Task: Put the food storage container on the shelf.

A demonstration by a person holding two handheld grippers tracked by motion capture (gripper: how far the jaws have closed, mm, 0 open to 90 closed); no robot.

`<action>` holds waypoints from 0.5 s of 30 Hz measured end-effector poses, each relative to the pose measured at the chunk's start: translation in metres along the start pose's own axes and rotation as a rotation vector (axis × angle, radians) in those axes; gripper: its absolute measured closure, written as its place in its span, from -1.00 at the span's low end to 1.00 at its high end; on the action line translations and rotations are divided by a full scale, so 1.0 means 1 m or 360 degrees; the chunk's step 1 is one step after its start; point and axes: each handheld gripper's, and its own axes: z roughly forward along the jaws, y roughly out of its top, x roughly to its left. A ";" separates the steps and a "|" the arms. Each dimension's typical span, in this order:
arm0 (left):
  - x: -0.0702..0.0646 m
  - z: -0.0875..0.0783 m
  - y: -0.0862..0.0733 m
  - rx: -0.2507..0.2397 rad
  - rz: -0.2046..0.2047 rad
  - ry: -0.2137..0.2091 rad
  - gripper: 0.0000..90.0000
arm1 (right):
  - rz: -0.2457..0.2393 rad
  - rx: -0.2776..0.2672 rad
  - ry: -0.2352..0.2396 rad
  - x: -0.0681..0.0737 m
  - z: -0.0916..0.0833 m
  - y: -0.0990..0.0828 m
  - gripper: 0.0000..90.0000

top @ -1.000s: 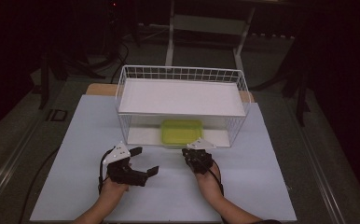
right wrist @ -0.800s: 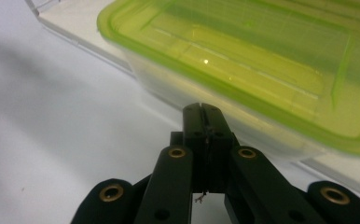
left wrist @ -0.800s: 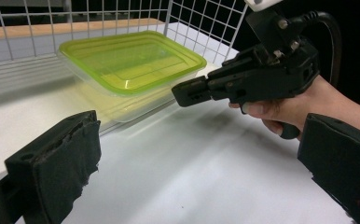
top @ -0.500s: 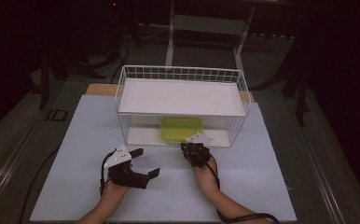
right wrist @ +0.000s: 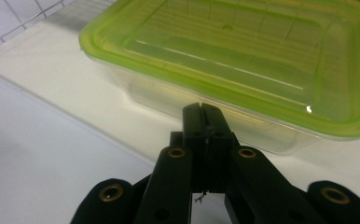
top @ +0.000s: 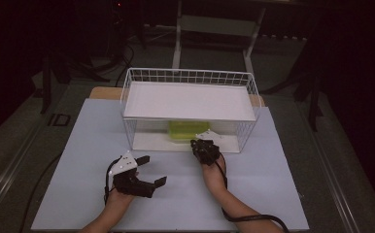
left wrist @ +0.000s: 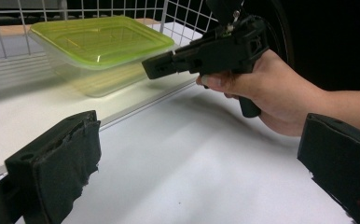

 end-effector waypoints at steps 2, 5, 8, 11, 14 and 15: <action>0.000 0.000 0.000 0.0005 -0.0001 0.0002 -1.00 | -0.0006 0.0002 -0.0006 0.000 0.001 0.001 1.00; 0.001 0.000 -0.001 0.0007 -0.0002 0.0006 -1.00 | -0.0013 0.0005 -0.0003 0.001 0.006 0.003 1.00; 0.001 0.000 -0.001 0.0012 -0.0004 0.0004 -1.00 | -0.0007 0.0010 0.0004 0.001 0.009 0.004 1.00; 0.001 0.000 -0.001 0.0014 -0.0004 0.0001 -1.00 | -0.0010 0.0010 0.0009 0.003 0.012 0.006 1.00; 0.001 0.000 -0.001 0.0014 -0.0014 -0.0006 -1.00 | -0.0017 -0.0001 0.0010 0.004 0.014 0.008 1.00; 0.001 0.000 -0.001 0.0007 -0.0015 -0.0012 -1.00 | 0.0001 -0.0004 0.0015 0.004 0.015 0.009 1.00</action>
